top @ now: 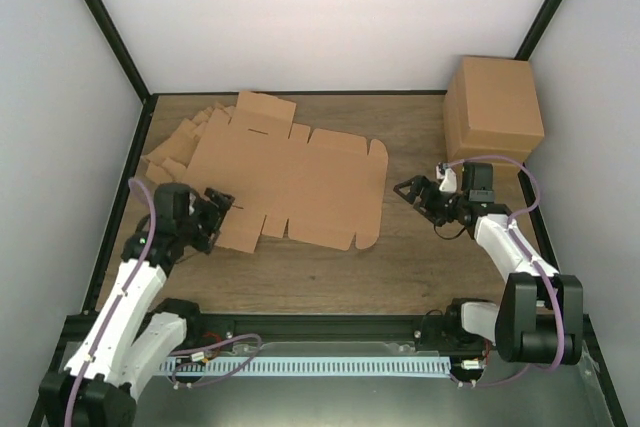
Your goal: Fold the paper box
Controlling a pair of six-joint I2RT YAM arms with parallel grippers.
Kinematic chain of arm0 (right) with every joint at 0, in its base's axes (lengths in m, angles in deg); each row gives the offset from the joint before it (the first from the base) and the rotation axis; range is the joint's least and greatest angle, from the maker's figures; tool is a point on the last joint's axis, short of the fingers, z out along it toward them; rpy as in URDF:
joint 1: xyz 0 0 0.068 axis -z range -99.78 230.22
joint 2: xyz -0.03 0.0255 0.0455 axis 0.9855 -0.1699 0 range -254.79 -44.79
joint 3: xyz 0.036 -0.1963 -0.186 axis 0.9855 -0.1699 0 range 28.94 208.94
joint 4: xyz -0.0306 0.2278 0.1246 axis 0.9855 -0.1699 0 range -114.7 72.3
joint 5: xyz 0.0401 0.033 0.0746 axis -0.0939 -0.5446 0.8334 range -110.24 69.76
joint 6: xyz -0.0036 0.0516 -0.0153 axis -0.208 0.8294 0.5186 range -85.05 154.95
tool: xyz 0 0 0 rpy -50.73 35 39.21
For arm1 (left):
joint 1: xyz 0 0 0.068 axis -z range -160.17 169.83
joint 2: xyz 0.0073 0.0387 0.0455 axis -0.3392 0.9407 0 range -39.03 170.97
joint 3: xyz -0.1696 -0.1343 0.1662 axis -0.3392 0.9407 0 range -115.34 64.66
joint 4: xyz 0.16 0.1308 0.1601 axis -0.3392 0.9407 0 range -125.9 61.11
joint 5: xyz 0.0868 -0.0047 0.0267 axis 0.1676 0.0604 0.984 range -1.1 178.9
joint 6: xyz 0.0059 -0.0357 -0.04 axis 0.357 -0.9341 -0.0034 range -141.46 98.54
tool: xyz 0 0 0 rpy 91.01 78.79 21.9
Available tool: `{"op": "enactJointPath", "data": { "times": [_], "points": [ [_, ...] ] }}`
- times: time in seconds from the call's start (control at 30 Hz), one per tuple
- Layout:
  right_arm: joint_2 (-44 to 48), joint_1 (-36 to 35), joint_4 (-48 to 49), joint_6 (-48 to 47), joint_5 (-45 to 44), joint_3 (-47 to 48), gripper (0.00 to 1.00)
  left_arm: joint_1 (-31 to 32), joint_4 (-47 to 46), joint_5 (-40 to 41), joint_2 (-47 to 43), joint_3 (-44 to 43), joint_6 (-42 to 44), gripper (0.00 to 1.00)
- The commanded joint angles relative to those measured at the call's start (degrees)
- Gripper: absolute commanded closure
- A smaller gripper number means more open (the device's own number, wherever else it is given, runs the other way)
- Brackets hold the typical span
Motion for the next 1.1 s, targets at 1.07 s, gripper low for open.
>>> {"op": "enactJointPath", "data": {
  "times": [1.07],
  "points": [
    [-9.7,-7.4,4.0,-9.2,4.6,1.2,0.0,-14.9,-6.9,4.4,58.6,-45.0,60.7,0.01]
  ]
}}
